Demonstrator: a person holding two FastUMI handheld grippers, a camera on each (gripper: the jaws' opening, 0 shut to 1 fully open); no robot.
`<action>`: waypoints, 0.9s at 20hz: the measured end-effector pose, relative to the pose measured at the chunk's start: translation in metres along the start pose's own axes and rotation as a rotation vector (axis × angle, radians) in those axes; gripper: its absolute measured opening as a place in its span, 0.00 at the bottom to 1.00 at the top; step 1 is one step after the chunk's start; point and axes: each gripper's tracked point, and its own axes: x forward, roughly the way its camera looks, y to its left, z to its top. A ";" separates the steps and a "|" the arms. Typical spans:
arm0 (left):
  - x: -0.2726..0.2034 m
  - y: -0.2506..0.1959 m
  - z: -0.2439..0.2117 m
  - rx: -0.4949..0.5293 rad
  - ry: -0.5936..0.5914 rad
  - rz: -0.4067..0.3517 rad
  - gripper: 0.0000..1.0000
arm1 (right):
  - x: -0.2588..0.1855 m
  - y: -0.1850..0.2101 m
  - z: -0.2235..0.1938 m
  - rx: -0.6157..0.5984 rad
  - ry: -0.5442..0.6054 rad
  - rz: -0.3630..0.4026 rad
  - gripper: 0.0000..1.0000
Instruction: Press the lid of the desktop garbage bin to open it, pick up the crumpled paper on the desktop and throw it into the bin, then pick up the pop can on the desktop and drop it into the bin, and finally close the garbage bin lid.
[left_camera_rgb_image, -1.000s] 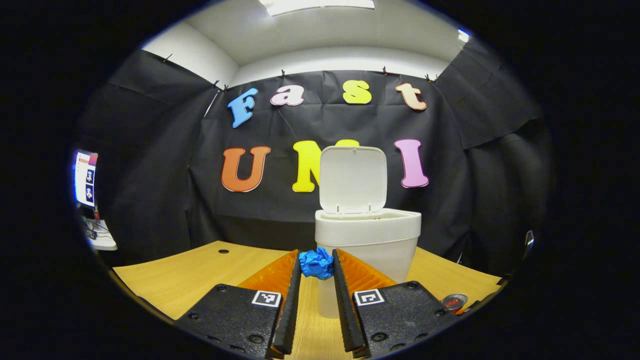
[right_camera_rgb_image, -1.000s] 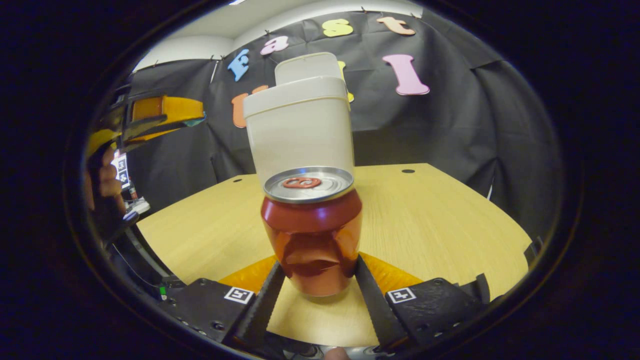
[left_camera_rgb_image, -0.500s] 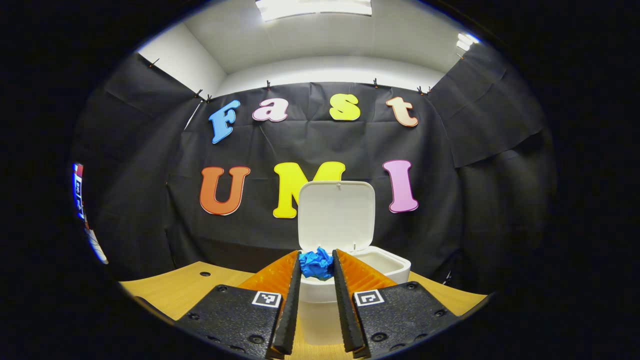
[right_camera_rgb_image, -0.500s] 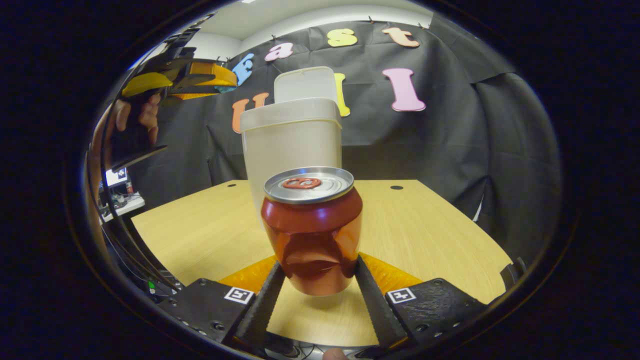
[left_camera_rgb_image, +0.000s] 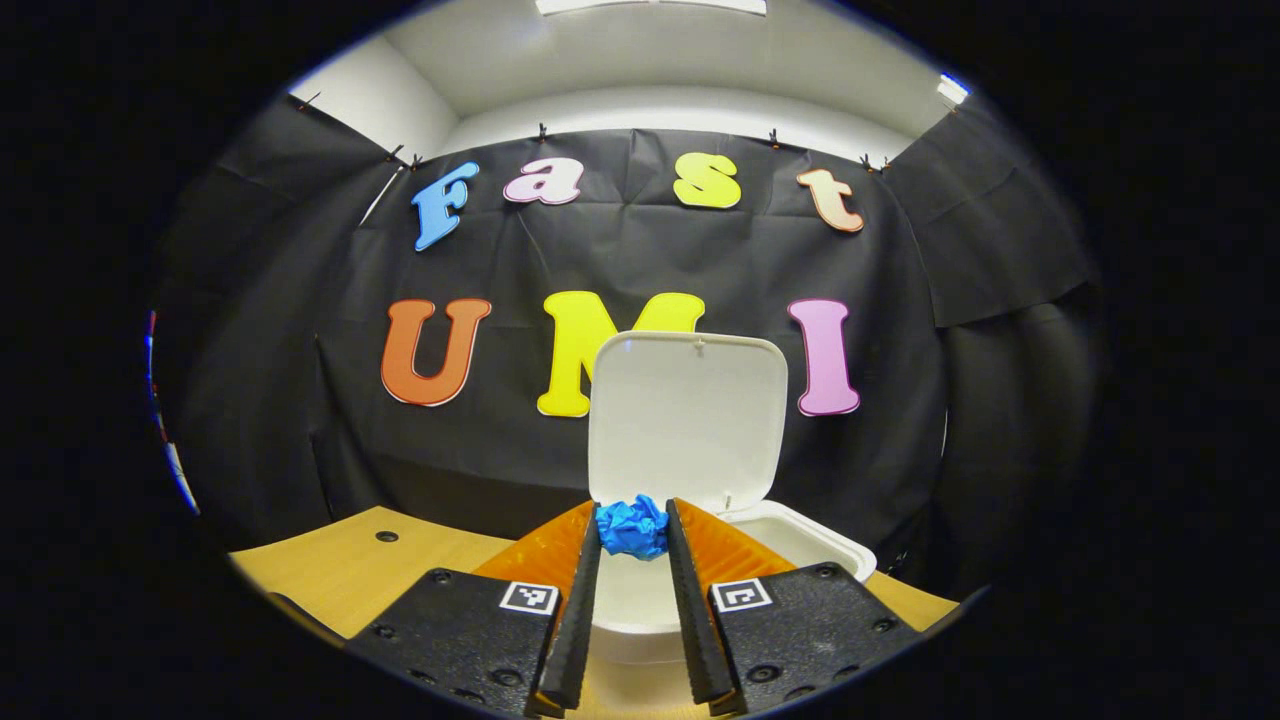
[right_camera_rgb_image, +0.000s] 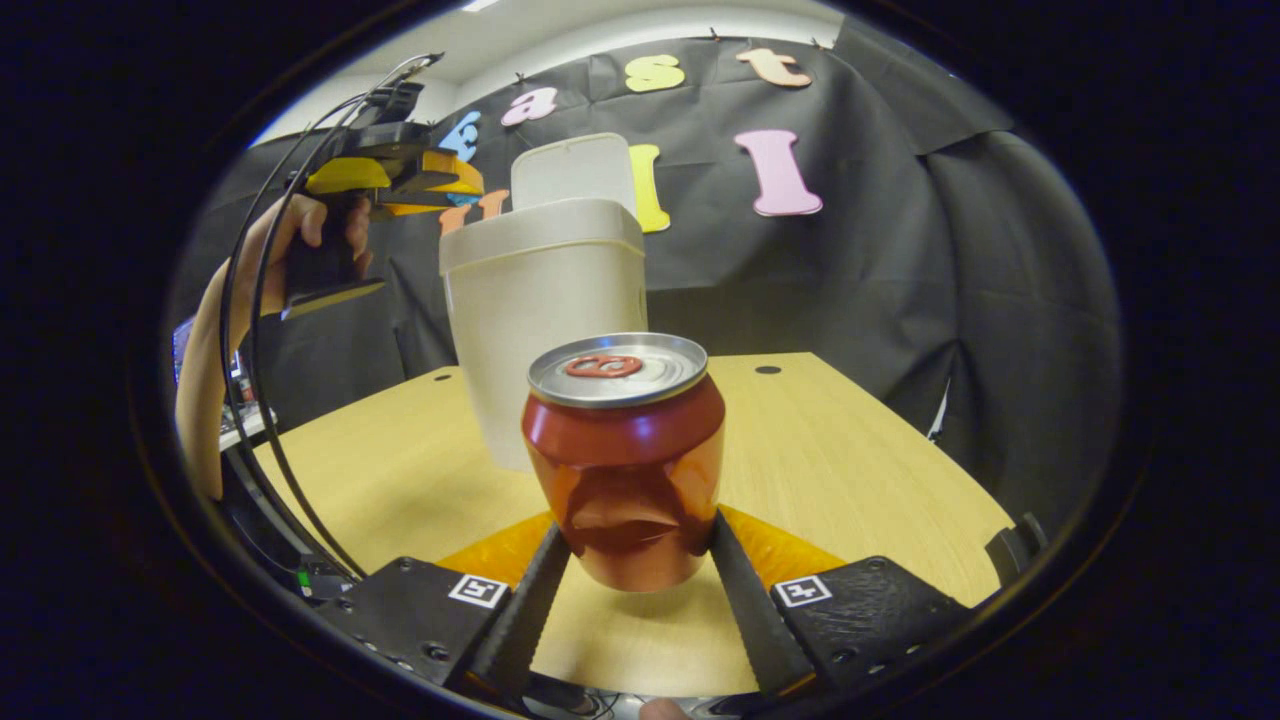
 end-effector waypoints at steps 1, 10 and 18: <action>0.004 -0.002 -0.005 0.003 0.017 -0.006 0.43 | 0.001 0.001 0.000 0.001 0.000 0.002 0.82; 0.005 -0.018 0.005 0.030 -0.021 -0.033 0.96 | 0.001 -0.005 -0.001 0.011 0.002 -0.005 0.82; -0.013 -0.009 0.011 0.023 -0.039 -0.026 0.96 | -0.003 -0.003 0.006 -0.012 -0.011 -0.020 0.82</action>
